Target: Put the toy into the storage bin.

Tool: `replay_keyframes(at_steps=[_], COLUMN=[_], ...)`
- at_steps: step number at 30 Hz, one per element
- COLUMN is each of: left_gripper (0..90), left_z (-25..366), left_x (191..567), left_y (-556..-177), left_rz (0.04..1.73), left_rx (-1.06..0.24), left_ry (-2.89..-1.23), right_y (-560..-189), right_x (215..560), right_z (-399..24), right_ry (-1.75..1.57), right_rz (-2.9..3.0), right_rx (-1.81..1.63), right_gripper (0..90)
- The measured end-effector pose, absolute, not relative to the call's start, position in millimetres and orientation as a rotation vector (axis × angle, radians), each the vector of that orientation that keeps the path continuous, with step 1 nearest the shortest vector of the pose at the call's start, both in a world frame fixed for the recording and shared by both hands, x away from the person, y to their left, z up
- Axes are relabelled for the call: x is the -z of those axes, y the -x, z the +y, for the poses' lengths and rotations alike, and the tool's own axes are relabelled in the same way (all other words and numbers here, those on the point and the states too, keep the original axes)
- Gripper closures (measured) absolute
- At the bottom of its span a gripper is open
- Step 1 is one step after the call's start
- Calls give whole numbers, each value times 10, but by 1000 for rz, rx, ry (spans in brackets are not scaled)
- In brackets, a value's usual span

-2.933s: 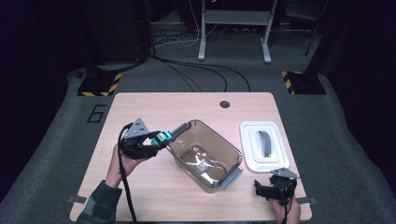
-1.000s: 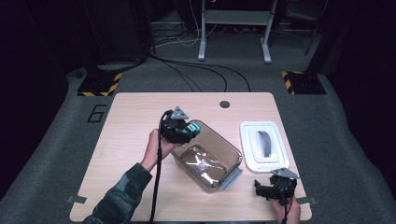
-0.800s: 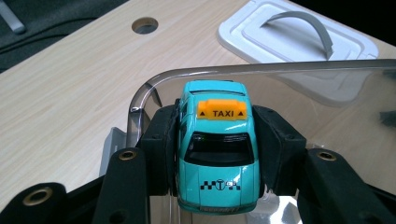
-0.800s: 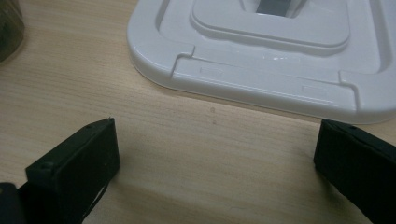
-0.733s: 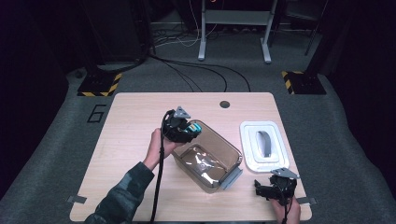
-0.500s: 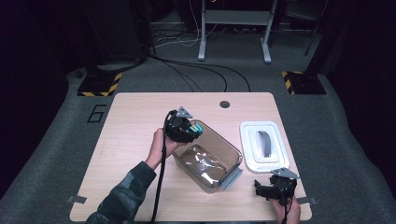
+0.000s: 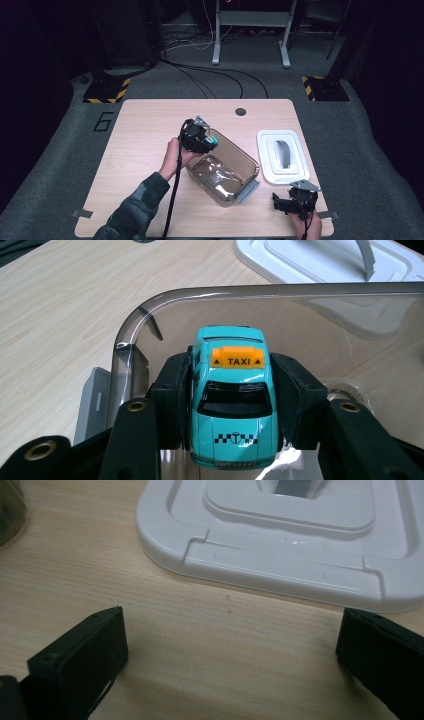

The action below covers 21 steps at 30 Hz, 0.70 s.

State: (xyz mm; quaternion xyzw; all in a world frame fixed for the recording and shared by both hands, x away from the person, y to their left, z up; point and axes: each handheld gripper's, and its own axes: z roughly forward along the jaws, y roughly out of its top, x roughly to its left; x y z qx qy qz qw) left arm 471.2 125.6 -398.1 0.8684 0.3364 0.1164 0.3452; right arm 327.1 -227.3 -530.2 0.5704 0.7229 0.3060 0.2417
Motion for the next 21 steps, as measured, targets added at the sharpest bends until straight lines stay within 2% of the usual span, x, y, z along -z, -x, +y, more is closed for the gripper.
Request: replay_keyframes(at_steps=[21], left_gripper=[526], left_z=[1202], left_x=[4019], left_y=[-4786], left_rz=[919], left_rx=[-326], left_ry=[-2293], right_y=[-3270], right_x=[5302], right_z=[-2272], right_ry=[-1560], right_rz=[1975], right_rx=[-837], right_gripper=[0])
